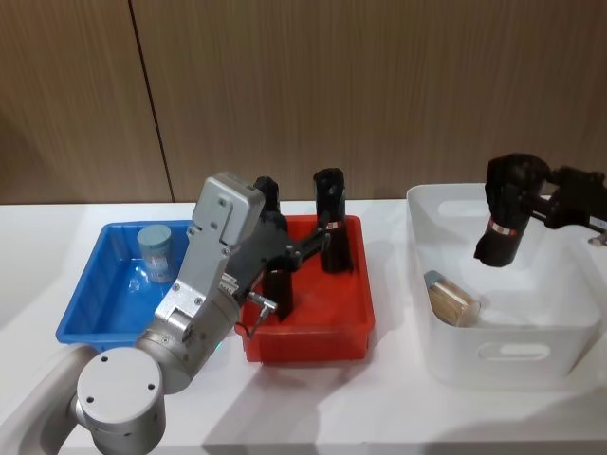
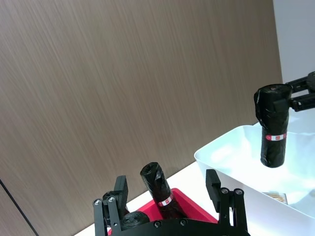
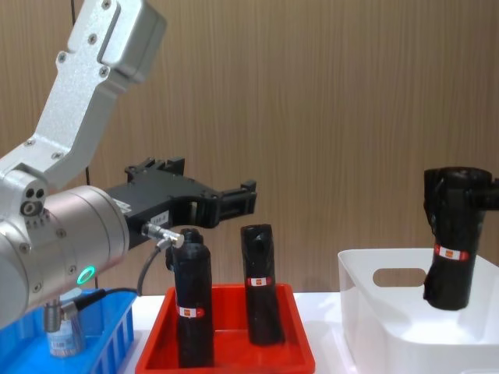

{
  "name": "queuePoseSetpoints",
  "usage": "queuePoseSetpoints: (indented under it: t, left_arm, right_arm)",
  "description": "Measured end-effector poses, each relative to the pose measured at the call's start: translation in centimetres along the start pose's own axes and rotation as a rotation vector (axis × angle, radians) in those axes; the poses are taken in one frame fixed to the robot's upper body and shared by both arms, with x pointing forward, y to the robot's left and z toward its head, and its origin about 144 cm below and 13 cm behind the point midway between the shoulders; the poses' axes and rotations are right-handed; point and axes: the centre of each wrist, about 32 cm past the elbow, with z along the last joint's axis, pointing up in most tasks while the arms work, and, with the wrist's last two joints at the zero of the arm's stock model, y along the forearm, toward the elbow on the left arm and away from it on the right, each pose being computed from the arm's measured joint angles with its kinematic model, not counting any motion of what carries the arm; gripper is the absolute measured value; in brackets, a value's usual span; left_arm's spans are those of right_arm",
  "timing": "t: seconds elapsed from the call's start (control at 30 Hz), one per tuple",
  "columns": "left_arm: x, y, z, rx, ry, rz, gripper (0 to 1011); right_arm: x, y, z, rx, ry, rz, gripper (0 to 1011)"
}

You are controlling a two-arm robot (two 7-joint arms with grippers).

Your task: Pick the cotton swabs from the blue box and place them into the white box.

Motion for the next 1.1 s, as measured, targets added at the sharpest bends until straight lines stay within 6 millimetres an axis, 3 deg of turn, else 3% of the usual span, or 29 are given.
queuePoseSetpoints:
  t: [0.13, 0.57, 1.1]
  left_arm:
    - [0.0, 0.0, 0.0, 0.0, 0.0, 0.0, 1004]
    - [0.0, 0.0, 0.0, 0.0, 0.0, 0.0, 1004]
    - [0.0, 0.0, 0.0, 0.0, 0.0, 0.0, 1004]
  right_arm:
    - [-0.5, -0.5, -0.2, -0.002, 0.005, 0.0, 613]
    - [-1.7, -1.6, -0.5, 0.002, 0.017, 0.016, 999]
    - [-2.7, -2.2, -0.4, 0.016, 0.021, 0.03, 1002]
